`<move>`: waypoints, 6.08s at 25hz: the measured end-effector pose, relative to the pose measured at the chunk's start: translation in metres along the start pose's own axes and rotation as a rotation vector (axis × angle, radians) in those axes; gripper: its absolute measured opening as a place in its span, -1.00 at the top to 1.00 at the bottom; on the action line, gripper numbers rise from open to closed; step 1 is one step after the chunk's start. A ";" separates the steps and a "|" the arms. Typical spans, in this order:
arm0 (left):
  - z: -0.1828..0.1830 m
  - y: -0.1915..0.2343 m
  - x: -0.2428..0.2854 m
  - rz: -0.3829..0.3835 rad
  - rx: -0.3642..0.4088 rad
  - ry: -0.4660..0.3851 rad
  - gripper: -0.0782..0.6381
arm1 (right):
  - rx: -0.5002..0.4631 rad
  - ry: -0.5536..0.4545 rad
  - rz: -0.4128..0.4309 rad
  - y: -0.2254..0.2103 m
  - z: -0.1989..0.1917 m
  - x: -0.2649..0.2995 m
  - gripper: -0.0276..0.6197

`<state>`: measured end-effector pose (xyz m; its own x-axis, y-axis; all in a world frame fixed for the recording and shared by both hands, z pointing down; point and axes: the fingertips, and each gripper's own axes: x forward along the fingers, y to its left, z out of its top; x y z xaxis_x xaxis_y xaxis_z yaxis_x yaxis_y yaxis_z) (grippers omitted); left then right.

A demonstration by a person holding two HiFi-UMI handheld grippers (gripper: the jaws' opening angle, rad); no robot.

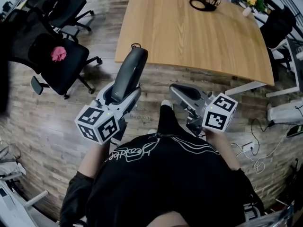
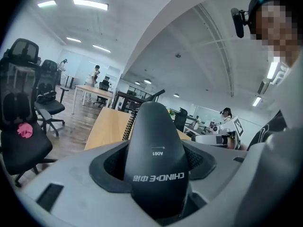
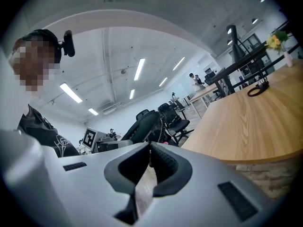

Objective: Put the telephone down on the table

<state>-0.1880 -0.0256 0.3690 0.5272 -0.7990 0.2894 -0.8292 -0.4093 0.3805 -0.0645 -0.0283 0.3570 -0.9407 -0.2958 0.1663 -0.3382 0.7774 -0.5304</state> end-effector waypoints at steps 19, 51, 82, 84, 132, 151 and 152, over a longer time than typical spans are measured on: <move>0.049 0.068 0.198 0.047 -0.028 0.086 -0.02 | 0.069 0.066 0.003 -0.190 0.089 0.039 0.79; 0.021 0.174 0.391 0.173 0.025 0.280 -0.02 | 0.195 0.214 -0.050 -0.373 0.106 0.068 0.79; -0.057 0.168 0.438 0.251 0.250 0.568 -0.03 | 0.265 0.122 -0.161 -0.415 0.103 0.015 0.79; -0.060 0.168 0.438 0.262 0.274 0.580 -0.03 | 0.265 0.115 -0.163 -0.413 0.104 0.015 0.79; 0.078 -0.050 0.064 -0.443 0.076 -0.065 0.74 | -0.109 -0.019 -0.056 -0.022 0.064 0.011 0.79; 0.044 -0.064 -0.018 -0.516 0.005 -0.073 0.74 | -0.094 -0.014 -0.031 0.043 0.023 0.032 0.80; 0.043 -0.063 -0.018 -0.509 0.003 -0.065 0.74 | -0.092 -0.016 -0.033 0.043 0.023 0.032 0.80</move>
<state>-0.1531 -0.0041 0.3024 0.8516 -0.5240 0.0129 -0.4713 -0.7548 0.4561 -0.1083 -0.0173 0.3201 -0.9287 -0.3300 0.1690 -0.3707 0.8148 -0.4458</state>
